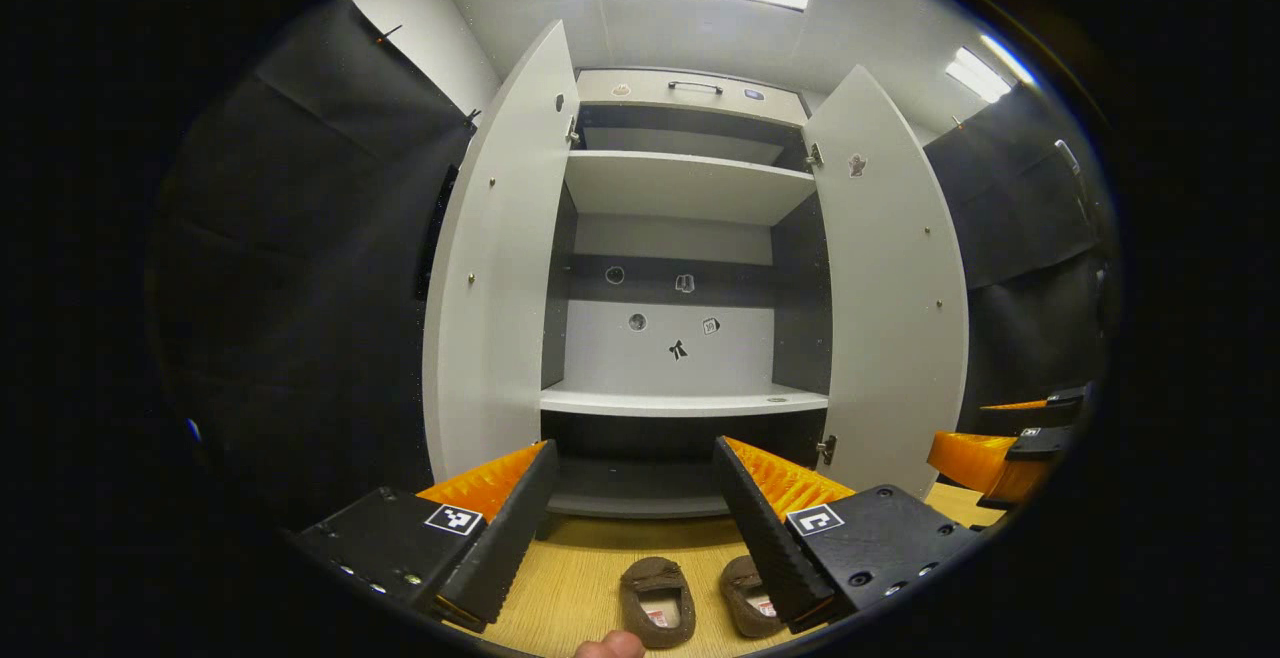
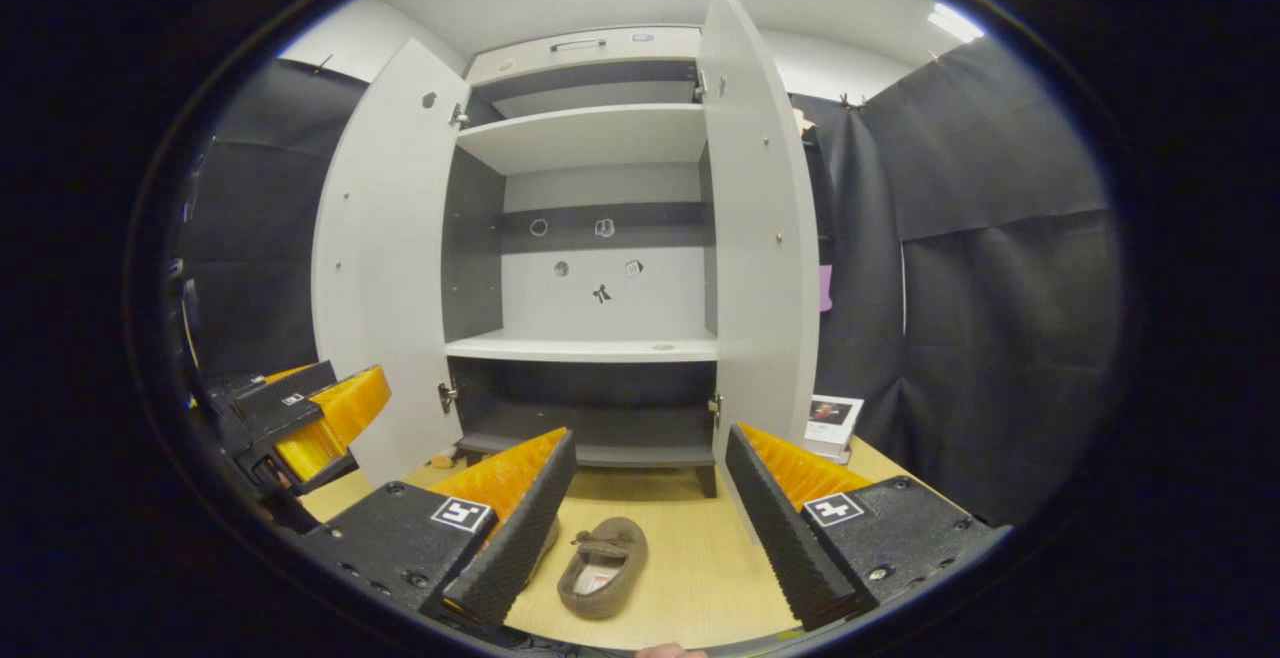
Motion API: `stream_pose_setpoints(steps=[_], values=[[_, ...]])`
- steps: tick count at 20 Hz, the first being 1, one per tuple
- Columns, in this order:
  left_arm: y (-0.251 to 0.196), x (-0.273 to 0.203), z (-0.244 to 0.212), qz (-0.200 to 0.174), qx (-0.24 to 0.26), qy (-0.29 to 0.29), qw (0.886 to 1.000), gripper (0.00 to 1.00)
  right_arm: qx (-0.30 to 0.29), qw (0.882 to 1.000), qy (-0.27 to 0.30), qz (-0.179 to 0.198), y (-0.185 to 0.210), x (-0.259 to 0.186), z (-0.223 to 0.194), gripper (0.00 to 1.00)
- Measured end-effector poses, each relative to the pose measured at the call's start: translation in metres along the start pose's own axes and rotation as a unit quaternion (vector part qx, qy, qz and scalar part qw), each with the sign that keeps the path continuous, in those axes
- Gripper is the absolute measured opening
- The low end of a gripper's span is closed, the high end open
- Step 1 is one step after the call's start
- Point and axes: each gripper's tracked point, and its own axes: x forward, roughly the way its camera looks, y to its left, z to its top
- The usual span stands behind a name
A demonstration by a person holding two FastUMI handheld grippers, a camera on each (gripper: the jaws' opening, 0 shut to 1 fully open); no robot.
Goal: Grab one shoe with the right hand and put it into the shoe cabinet, grab the other shoe with the left hand and put it into the shoe cabinet; then close the right door with the right hand and the left door with the left hand.
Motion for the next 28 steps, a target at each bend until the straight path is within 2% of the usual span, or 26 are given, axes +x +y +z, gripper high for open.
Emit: stream_pose_setpoints(steps=[1, 2, 3, 4, 5, 8, 9, 10, 11, 13, 15, 16, 17, 20, 21, 22, 28], values=[[0.001, 0.0, 0.001, 0.001, 0.0, -0.001, 1.0, 0.95, -0.001, 1.0, 0.002, 0.002, 0.001, 0.001, -0.002, 0.94], [0.002, 0.0, 0.001, 0.001, 0.0, -0.002, 1.0, 0.94, -0.002, 1.0, 0.004, 0.004, 0.003, 0.002, -0.004, 0.94], [0.002, -0.001, 0.003, 0.001, -0.001, -0.003, 1.0, 0.99, -0.003, 1.0, 0.007, 0.007, 0.005, 0.003, -0.006, 0.94], [0.002, -0.001, 0.005, 0.001, -0.003, -0.005, 1.0, 0.95, -0.005, 1.0, 0.011, 0.011, 0.008, 0.007, -0.011, 0.99], [0.003, -0.001, 0.007, 0.0, -0.005, -0.007, 1.0, 0.95, -0.008, 1.0, 0.019, 0.018, 0.013, 0.012, -0.019, 0.99], [0.004, -0.003, 0.009, 0.0, -0.007, -0.01, 1.0, 0.95, -0.024, 0.997, 0.062, 0.03, 0.024, 0.029, -0.059, 0.94], [0.006, -0.003, 0.01, 0.003, -0.007, -0.011, 1.0, 0.99, -0.031, 0.996, 0.076, 0.038, 0.031, 0.033, -0.073, 0.94], [0.008, -0.002, 0.009, 0.006, -0.007, -0.01, 1.0, 0.95, -0.042, 0.993, 0.095, 0.047, 0.039, 0.038, -0.091, 0.94], [0.009, -0.004, 0.009, 0.008, -0.008, -0.009, 1.0, 0.95, -0.049, 0.99, 0.114, 0.06, 0.047, 0.043, -0.107, 0.99], [0.012, -0.003, 0.007, 0.01, -0.01, -0.007, 1.0, 0.95, -0.058, 0.981, 0.158, 0.09, 0.064, 0.053, -0.142, 0.95], [0.016, -0.005, 0.008, 0.017, -0.008, -0.01, 1.0, 0.95, -0.066, 0.971, 0.205, 0.103, 0.072, 0.062, -0.177, 0.99], [0.02, -0.005, 0.009, 0.021, -0.006, -0.013, 1.0, 0.99, -0.068, 0.964, 0.232, 0.111, 0.077, 0.064, -0.196, 0.99], [0.022, -0.006, 0.01, 0.024, -0.003, -0.015, 1.0, 0.95, -0.069, 0.956, 0.26, 0.117, 0.08, 0.068, -0.214, 0.99], [0.025, -0.009, 0.013, 0.031, -0.002, -0.02, 0.999, 0.95, -0.067, 0.937, 0.325, 0.113, 0.077, 0.076, -0.257, 0.88], [0.028, -0.009, 0.012, 0.033, -0.003, -0.02, 0.999, 0.9, -0.064, 0.932, 0.34, 0.111, 0.078, 0.081, -0.267, 0.88], [0.029, -0.009, 0.012, 0.035, -0.004, -0.02, 0.999, 0.95, -0.065, 0.927, 0.354, 0.107, 0.076, 0.086, -0.276, 0.87], [0.029, -0.008, 0.004, 0.032, -0.004, -0.009, 0.999, 0.94, -0.103, 0.917, 0.373, 0.093, 0.078, 0.126, -0.311, 0.72]])
